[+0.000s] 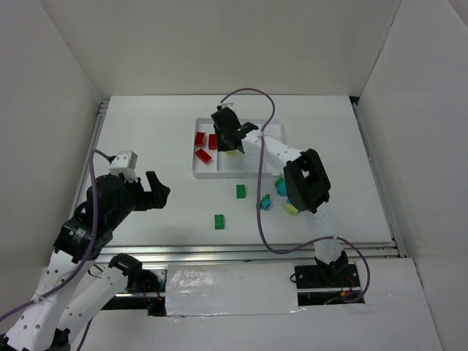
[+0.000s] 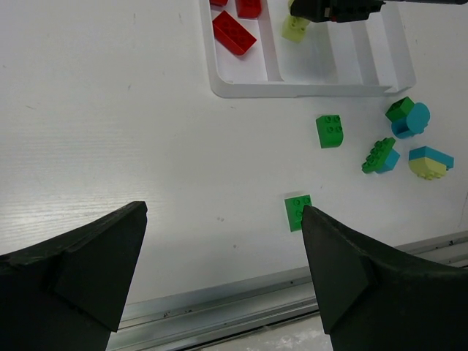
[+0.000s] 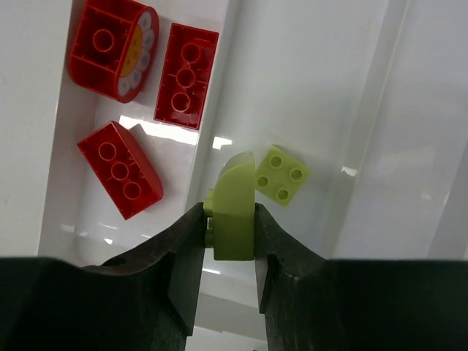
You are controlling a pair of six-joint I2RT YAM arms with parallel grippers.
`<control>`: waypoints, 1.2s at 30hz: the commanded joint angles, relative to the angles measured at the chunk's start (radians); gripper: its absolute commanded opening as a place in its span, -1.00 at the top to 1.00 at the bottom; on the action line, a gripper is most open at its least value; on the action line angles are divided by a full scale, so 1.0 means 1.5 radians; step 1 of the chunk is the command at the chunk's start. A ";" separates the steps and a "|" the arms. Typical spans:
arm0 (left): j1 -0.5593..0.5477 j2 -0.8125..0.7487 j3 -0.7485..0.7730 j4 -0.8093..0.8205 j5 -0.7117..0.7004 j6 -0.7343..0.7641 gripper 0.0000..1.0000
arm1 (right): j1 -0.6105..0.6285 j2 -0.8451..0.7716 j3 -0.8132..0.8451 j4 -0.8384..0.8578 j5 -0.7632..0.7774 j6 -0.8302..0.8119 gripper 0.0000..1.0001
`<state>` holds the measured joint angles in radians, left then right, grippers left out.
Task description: Sort the legos into containers by color
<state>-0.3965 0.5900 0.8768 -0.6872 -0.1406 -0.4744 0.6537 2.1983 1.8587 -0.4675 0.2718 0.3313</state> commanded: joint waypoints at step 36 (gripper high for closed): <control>-0.028 -0.023 -0.005 0.029 0.019 0.003 -0.99 | -0.060 -0.587 -0.708 -0.118 0.167 0.412 -0.99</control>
<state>-0.4221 0.5732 0.8764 -0.6804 -0.1066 -0.4736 0.5911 1.3331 0.8219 -0.6472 0.4858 0.8875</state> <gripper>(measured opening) 0.994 0.996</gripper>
